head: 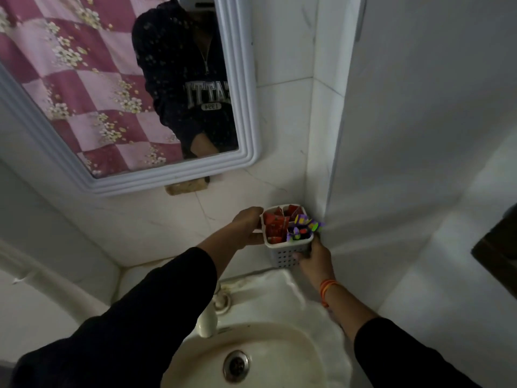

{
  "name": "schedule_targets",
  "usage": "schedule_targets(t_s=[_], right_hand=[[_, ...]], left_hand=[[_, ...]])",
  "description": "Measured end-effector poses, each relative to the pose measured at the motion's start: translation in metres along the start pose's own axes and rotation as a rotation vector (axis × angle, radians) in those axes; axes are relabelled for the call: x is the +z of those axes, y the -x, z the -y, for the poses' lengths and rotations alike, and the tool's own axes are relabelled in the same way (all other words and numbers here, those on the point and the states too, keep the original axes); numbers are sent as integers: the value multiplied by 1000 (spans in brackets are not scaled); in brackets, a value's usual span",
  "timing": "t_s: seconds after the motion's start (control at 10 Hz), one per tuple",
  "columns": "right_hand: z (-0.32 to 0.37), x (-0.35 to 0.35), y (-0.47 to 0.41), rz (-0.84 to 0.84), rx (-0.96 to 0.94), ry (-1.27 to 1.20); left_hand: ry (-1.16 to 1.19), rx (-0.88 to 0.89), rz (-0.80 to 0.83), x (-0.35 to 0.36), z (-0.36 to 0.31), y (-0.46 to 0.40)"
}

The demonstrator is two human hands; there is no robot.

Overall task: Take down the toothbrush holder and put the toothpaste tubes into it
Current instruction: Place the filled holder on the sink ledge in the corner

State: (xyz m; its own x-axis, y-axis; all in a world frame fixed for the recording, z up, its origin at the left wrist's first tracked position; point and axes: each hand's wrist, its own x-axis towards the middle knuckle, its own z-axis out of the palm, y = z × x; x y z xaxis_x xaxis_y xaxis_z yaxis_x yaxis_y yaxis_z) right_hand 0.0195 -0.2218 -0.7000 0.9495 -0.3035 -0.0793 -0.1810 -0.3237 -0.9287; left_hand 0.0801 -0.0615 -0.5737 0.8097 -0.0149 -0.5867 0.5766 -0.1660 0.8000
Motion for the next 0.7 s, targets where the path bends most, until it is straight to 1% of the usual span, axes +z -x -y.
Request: schedule_targets(t_s=[0.1, 0.2, 0.3, 0.4, 0.5, 0.6, 0.7], right_hand=[[1, 5, 2, -113, -36, 59], [5, 8, 3, -176, -19, 73], [8, 4, 3, -181, 28, 78], [7, 1, 6, -149, 68, 111], [11, -3, 22, -126, 125, 101], [20, -9, 47, -72, 143, 65], [49, -12, 68, -28, 10, 42]], left_hand=[[67, -11, 26, 12, 6, 2], [105, -13, 12, 24, 11, 6], [183, -21, -6, 28, 14, 11], [247, -50, -25, 29, 16, 22], [204, -35, -72, 25, 21, 36], [63, 19, -152, 7, 29, 47], [-138, 194, -285, -14, 27, 75]])
